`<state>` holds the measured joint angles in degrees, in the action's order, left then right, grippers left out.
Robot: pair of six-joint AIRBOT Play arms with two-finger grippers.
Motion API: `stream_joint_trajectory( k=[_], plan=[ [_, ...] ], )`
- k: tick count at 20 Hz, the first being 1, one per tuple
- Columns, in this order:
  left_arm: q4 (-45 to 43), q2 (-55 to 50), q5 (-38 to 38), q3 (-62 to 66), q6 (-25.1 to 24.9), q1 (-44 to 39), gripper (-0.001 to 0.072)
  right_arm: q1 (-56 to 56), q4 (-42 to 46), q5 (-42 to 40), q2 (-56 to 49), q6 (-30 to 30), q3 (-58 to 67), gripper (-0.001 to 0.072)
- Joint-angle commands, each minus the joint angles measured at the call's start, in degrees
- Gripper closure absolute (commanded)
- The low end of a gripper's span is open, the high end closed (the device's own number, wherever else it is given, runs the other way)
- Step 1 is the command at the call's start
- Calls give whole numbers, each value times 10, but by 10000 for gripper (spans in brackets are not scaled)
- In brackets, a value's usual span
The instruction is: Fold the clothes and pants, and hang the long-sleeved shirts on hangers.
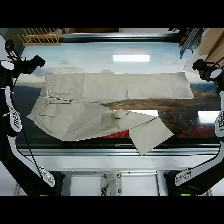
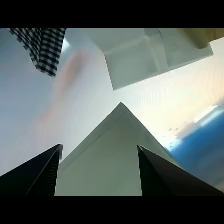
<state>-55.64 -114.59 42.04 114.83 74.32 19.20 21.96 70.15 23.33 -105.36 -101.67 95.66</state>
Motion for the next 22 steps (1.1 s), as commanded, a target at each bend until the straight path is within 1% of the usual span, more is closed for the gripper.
stream_joint_trajectory(
  k=[1,2,3,4,5,6,7,8,9,10,12,15,16,17,18,20,22],
  plan=[
    [-32,31,-26,0,12,-1,0,-1,-18,34,24,4,3,204],
    [-48,45,17,0,24,8,21,1,-18,69,41,35,3,204],
    [-65,60,85,0,40,19,142,3,-16,109,61,90,3,205],
    [-87,73,163,0,45,30,219,1,-16,156,83,169,2,206],
    [-125,83,233,0,46,41,220,-2,-17,197,106,218,-3,206],
    [-157,94,294,-6,47,53,221,-7,-17,230,137,238,-18,206],
    [-184,114,331,-33,61,68,221,-11,-17,249,169,238,-43,206],
    [-206,138,349,-74,90,86,221,-15,-19,259,209,236,-81,206],
    [-221,163,355,-121,109,105,221,-19,-19,261,250,237,-125,206],
    [-229,192,355,-179,117,124,220,-24,-19,261,294,237,-177,207],
    [-227,245,349,-299,120,162,219,-31,-19,260,373,237,-275,206],
    [-223,313,300,-473,121,212,218,-35,-21,260,466,237,-393,206],
    [-216,334,270,-524,122,226,218,-35,-21,260,489,237,-417,206],
    [-195,351,241,-567,122,241,169,-35,-21,260,507,237,-436,207],
    [-169,363,213,-600,123,253,140,-35,-21,260,522,237,-449,207],
    [-116,379,159,-648,122,271,140,-35,-21,260,540,237,-458,207],
    [-77,377,122,-679,120,274,140,-35,-21,260,548,237,-458,206]
  ],
)
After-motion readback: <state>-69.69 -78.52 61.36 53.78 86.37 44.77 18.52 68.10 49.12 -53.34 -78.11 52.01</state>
